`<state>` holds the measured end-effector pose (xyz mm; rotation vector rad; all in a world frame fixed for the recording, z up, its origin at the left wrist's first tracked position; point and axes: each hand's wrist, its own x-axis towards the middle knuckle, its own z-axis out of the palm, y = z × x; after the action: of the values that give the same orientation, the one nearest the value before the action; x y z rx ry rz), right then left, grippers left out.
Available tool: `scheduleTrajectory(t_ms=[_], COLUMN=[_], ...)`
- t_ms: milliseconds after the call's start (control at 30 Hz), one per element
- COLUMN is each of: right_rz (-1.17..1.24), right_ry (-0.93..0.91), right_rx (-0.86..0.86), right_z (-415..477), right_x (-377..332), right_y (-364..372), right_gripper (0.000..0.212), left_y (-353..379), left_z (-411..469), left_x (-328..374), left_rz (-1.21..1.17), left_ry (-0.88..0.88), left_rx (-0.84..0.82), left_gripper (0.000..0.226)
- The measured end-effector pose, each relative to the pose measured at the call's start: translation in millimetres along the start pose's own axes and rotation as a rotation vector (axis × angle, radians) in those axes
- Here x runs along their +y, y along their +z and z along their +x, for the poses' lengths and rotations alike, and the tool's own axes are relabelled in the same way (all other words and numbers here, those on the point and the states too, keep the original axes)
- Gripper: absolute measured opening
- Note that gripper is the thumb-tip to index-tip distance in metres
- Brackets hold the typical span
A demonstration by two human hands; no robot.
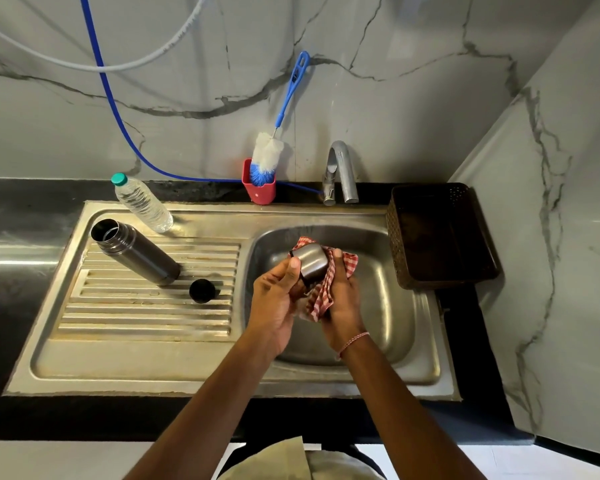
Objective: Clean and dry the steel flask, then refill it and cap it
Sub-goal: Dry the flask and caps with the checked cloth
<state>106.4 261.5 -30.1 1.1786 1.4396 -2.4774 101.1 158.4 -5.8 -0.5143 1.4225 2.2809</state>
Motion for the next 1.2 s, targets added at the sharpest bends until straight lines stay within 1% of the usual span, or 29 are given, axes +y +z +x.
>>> scheduleTrajectory(t_ms=[67, 133, 200, 233, 300, 367, 433, 567, 633, 700, 800, 967, 1100, 1133, 1200], right_rz=[-0.110, -0.249, -0.335, -0.355, -0.398, -0.433, -0.449, -0.468, -0.487, -0.494, -0.487, -0.500, -0.518, -0.528, -0.540], right_ry=[0.005, -0.006, -0.032, -0.044, -0.058, -0.066, -0.053, -0.026, -0.020, -0.017, -0.026, -0.031, -0.043, -0.049, -0.062], right_rx=[-0.046, -0.093, -0.129, -0.137, -0.133, -0.129, -0.134, -0.146, -0.147, -0.143, -0.140, -0.140, -0.152, -0.150, -0.136], right_z=[3.7, 4.0, 5.4, 6.0, 7.1, 7.8, 9.3, 12.2, 16.0, 20.6, 27.2, 39.8, 50.4, 52.9, 56.9], right_x=[4.3, 3.4, 3.6, 4.3, 7.8, 12.4, 17.0, 24.8, 28.5, 31.4, 34.0, 39.0, 38.7, 38.5, 38.8], right_y=[-4.2, -7.2, -10.0, -11.8, -12.6, -10.1, -7.6, -1.8, 1.8, 6.1, 10.9, 19.6, 23.4, 24.1, 25.7], right_gripper=[0.073, 0.065, 0.055, 0.052, 0.051, 0.055, 0.057, 0.052, 0.053, 0.054, 0.055, 0.057, 0.053, 0.055, 0.066], left_y=[-3.8, -14.1, -26.1, -31.8, -41.9, -53.0, -68.6, -104.8, -121.3, -135.4, -151.7, -172.7, -184.7, -186.5, -188.2], left_z=[-0.1, 1.7, 4.8, 6.8, 10.0, 16.9, 29.3, 61.9, 84.2, 108.2, 137.6, 165.7, 181.4, 185.6, 191.0], left_x=[-2.5, -4.4, -4.6, -4.3, 1.6, 11.9, 24.2, 53.1, 65.7, 73.3, 75.1, 66.7, 56.8, 54.5, 49.4], left_rz=[0.126, 0.244, 0.309, 0.317, 0.261, 0.167, 0.125, 0.163, 0.185, 0.223, 0.345, 0.504, 0.595, 0.621, 0.674], left_ry=[0.095, 0.175, 0.192, 0.177, 0.117, 0.068, 0.040, 0.050, 0.022, -0.015, -0.084, -0.147, -0.193, -0.191, -0.186], left_rx=[0.037, 0.029, 0.037, 0.053, 0.097, 0.146, 0.209, 0.301, 0.373, 0.412, 0.415, 0.414, 0.390, 0.367, 0.346], left_gripper=[0.029, 0.034, 0.037, 0.035, 0.032, 0.031, 0.027, 0.021, 0.020, 0.022, 0.028, 0.023, 0.029, 0.030, 0.031])
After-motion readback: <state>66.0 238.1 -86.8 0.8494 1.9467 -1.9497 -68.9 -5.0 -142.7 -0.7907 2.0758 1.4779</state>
